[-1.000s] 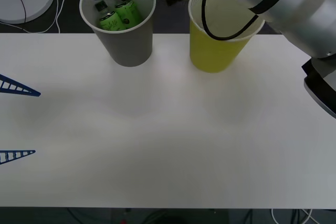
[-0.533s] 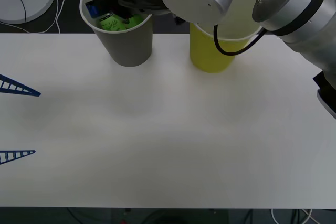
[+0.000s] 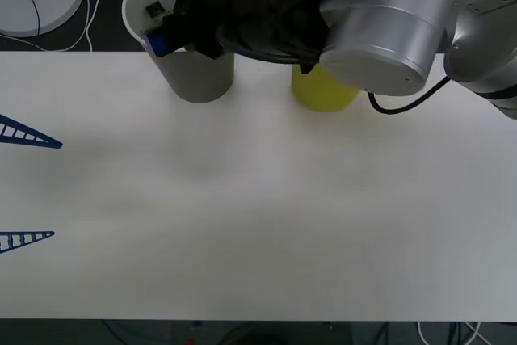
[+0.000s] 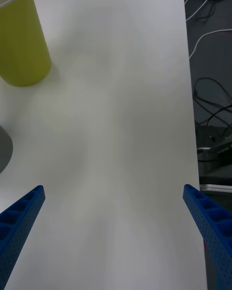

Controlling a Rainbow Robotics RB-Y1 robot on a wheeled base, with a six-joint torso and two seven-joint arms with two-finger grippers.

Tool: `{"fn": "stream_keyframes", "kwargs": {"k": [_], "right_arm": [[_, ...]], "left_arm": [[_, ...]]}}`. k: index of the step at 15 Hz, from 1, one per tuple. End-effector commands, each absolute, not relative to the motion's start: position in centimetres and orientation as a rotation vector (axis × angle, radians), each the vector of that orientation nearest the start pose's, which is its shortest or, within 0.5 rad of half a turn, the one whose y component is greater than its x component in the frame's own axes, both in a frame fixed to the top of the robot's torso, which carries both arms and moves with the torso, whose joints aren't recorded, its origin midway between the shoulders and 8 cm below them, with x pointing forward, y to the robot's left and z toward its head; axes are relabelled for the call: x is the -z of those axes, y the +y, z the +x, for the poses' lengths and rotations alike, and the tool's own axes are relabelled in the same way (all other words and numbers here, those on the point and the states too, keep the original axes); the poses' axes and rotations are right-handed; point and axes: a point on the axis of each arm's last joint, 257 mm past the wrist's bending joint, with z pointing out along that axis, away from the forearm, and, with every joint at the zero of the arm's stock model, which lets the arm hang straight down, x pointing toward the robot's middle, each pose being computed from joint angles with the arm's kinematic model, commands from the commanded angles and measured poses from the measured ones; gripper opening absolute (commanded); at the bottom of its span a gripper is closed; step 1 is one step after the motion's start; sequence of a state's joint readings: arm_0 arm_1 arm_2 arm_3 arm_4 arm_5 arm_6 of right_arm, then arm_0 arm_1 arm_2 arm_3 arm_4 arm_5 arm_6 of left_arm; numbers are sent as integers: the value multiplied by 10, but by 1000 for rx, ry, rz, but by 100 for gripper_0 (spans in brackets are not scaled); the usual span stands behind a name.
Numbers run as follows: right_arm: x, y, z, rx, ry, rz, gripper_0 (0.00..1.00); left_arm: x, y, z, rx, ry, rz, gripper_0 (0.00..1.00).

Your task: Put the can into the green bin and the plastic bottle into the gray bin

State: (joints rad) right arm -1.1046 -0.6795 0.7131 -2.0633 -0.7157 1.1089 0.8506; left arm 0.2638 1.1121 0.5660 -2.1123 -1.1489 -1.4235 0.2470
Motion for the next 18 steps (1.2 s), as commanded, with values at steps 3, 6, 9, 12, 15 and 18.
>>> {"fn": "stream_keyframes", "kwargs": {"k": [3,6,9,12,15,18], "right_arm": [[-16,60,454,-598,1789,-737,100],[-17,44,451,-639,1745,-735,100],[-17,32,447,-694,1688,-721,100],[-13,22,438,-738,1655,-722,100],[-9,9,427,-776,1619,-741,100],[-2,0,417,-830,1585,-773,100]], "left_arm": [[83,275,297,325,1545,1665,100],[83,275,297,325,1545,1665,100],[83,275,297,325,1545,1665,100],[83,275,297,325,1545,1665,100],[83,275,297,325,1545,1665,100],[83,275,297,325,1545,1665,100]]}}
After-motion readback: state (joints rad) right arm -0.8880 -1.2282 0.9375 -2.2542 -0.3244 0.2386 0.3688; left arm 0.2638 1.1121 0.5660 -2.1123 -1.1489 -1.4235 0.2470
